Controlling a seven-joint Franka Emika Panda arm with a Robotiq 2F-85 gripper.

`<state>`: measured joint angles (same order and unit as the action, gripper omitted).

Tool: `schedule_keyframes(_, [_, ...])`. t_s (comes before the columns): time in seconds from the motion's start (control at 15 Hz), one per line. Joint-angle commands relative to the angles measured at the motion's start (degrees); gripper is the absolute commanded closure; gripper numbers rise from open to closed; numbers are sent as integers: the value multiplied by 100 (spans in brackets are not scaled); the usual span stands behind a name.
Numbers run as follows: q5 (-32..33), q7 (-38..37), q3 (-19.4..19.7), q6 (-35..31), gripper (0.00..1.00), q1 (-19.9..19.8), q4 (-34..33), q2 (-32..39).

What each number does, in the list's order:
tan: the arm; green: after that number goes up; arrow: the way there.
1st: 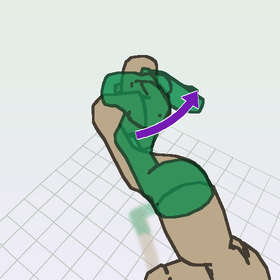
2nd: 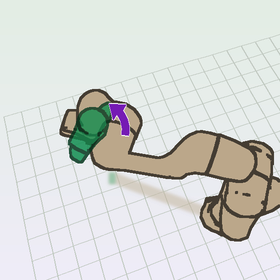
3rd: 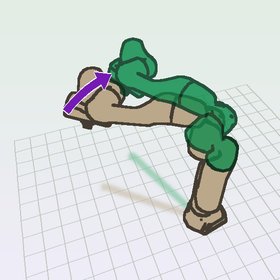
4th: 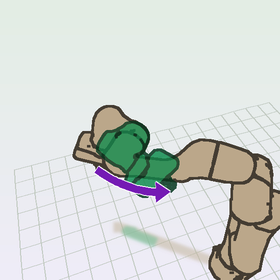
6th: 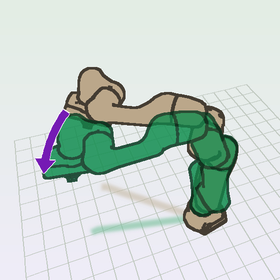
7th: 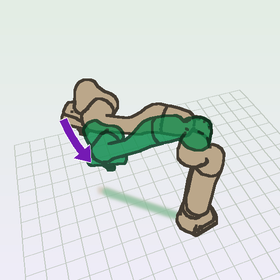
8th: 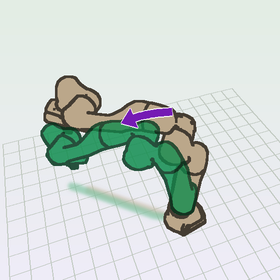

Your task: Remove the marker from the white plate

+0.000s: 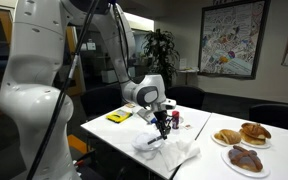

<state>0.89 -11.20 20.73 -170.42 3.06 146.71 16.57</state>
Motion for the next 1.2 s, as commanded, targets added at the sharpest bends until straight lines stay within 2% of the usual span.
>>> schedule_keyframes(0.0, [596,-137,449,71,96,64,217,-488])
schedule_keyframes(0.27, [1007,-9,508,340,96,-239,-125,-622])
schedule_keyframes(0.53, [748,541,224,472,96,-865,-418,-608])
schedule_keyframes(0.67, [383,1045,-66,442,96,-1268,-566,-513])
schedule_keyframes(0.73, [-91,1538,-196,414,96,-1412,-680,-373])
schedule_keyframes(1.0, [-1690,3115,-1186,519,96,-2320,-1380,347])
schedule_keyframes(1.07, [-1923,3407,-1380,566,57,-2508,-1567,517])
schedule_keyframes(1.13, [-2042,3583,-1487,619,56,-2633,-1741,674])
